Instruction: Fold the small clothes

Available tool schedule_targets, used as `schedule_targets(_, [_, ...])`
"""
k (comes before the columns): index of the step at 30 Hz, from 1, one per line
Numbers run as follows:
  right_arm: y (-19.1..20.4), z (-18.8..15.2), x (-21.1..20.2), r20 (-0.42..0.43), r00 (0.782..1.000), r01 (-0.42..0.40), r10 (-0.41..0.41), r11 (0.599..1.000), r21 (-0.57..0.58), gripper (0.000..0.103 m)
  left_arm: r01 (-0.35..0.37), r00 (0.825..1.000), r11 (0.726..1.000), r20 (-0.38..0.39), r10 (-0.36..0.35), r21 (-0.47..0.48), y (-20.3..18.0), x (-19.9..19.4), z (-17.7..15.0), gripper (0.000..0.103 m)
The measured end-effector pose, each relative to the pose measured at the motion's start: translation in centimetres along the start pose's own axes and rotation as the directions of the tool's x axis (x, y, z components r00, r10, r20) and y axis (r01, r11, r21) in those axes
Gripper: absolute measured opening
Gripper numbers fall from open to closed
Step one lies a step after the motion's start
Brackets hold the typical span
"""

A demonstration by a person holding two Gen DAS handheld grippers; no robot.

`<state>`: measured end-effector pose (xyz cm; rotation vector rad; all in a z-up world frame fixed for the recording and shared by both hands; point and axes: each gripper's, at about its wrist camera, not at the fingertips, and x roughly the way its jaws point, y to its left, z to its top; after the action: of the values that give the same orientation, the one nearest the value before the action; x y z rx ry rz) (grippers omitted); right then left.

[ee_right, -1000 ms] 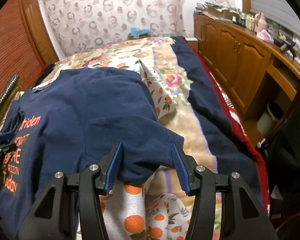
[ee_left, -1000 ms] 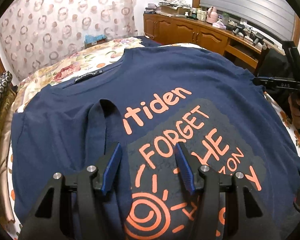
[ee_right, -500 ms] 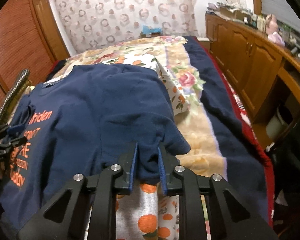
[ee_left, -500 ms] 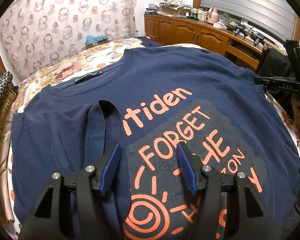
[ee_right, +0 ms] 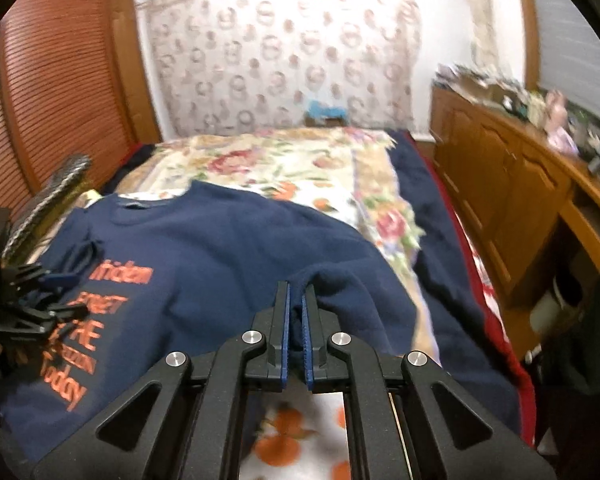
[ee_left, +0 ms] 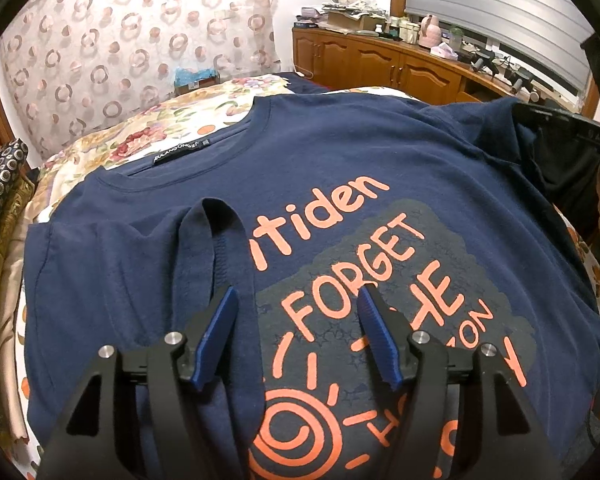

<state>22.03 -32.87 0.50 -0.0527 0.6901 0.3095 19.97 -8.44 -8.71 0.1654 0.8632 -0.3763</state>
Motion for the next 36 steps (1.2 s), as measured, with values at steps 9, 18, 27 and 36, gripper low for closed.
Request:
schedule_targets(9, [5.7,0.2,4.1,-0.073,0.989,-0.131,0.127,0.990,-0.057,0.003,0.007,1.000,1.000,0.000,-0.007,-0.015,0.1,-0.1,-0.1,0.064])
schedule_targets(18, [6.4,-1.4,4.8,-0.160,0.976,-0.151,0.146,0.988,-0.020,0.013,0.057,0.992,0.998,0.114,-0.054,-0.019,1.4,-4.2,0.9,0.064])
schedule_targets(27, [2.9,-0.8,0.3,-0.082,0.997,0.002,-0.001,1.000,0.016,0.043,0.058,0.987,0.998,0.150,-0.054,-0.017,2.1,-6.1,1.6,0.064])
schedule_targets(36, [-2.0,-1.8,4.3,-0.191,0.973,0.152,-0.132,0.984,0.094,0.045,0.058,0.989,0.998,0.136,-0.053,-0.034,2.6,-5.6,1.1,0.064])
